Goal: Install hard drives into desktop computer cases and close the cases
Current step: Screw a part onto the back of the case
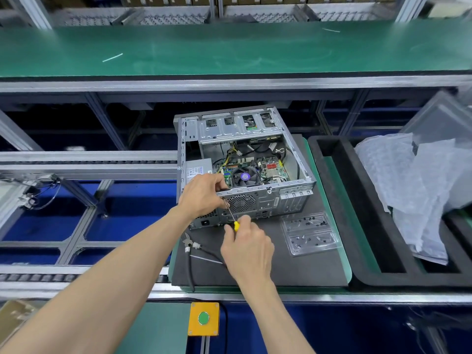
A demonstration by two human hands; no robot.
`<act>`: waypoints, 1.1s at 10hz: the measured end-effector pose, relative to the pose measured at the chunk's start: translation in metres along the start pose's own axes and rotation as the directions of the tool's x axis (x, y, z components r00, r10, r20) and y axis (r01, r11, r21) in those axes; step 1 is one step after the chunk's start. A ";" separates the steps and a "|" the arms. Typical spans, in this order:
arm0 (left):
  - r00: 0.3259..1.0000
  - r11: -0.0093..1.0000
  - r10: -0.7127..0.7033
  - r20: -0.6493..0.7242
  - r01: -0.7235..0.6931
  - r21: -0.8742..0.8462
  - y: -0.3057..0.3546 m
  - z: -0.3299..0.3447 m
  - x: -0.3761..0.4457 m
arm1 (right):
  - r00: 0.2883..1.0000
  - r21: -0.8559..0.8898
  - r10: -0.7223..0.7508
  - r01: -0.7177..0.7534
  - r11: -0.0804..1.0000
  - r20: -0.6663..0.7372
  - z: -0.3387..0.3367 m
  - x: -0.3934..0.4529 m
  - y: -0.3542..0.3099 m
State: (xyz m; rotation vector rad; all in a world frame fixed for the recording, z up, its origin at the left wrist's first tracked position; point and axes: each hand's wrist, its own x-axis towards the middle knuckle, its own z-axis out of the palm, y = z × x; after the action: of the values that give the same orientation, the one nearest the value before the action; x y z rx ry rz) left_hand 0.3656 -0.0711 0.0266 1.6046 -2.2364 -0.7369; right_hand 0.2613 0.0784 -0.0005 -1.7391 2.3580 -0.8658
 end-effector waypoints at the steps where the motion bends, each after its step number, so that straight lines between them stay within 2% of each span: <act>1: 1.000 1.000 -0.001 0.005 0.001 0.001 -0.001 0.000 0.001 | 0.999 0.060 -0.024 0.023 0.998 0.024 0.006 0.000 0.002; 2: 1.000 1.000 -0.002 0.002 0.002 -0.002 0.000 0.000 0.001 | 0.660 0.665 0.358 -0.736 0.129 0.661 -0.002 0.017 0.006; 3: 1.000 1.000 -0.003 0.007 0.003 -0.007 0.000 0.000 0.000 | 0.487 0.526 0.200 -0.772 -0.356 0.850 -0.008 0.019 0.004; 4: 1.000 1.000 -0.001 0.002 0.001 0.003 0.000 0.000 -0.001 | 0.765 0.583 0.383 -0.644 0.495 0.518 -0.013 0.016 0.001; 5: 1.000 1.000 0.006 0.008 -0.006 0.002 0.000 0.000 0.000 | 0.983 0.083 0.128 -0.139 0.987 0.128 -0.009 0.007 0.001; 6: 1.000 1.000 0.006 0.003 -0.006 -0.001 -0.001 0.000 0.000 | 0.983 0.189 0.144 -0.163 0.968 0.111 -0.005 0.005 0.001; 7: 1.000 1.000 0.006 0.006 -0.006 0.004 0.000 0.000 0.000 | 0.748 0.622 0.429 -0.661 0.420 0.506 -0.005 0.015 0.000; 8: 1.000 1.000 0.009 0.011 -0.009 -0.004 -0.001 0.000 0.001 | 0.597 0.625 0.355 -0.780 0.043 0.720 -0.007 0.014 -0.002; 9: 1.000 1.000 0.011 0.018 -0.011 -0.002 0.000 0.000 0.000 | 0.738 0.591 0.392 -0.674 0.443 0.549 -0.009 0.014 -0.002; 10: 1.000 1.000 0.011 0.013 -0.011 0.004 -0.002 0.000 0.000 | 0.864 0.480 0.398 -0.502 0.720 0.307 -0.009 0.012 -0.002; 11: 1.000 1.000 0.012 0.007 -0.012 0.010 -0.001 0.000 0.001 | 0.898 0.427 0.368 -0.439 0.791 0.241 -0.004 0.007 -0.005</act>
State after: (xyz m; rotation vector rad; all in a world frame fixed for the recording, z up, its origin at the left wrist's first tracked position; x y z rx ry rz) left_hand 0.3661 -0.0719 0.0258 1.5938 -2.2560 -0.7301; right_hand 0.2614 0.0727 0.0072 -1.0154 2.0680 -1.0738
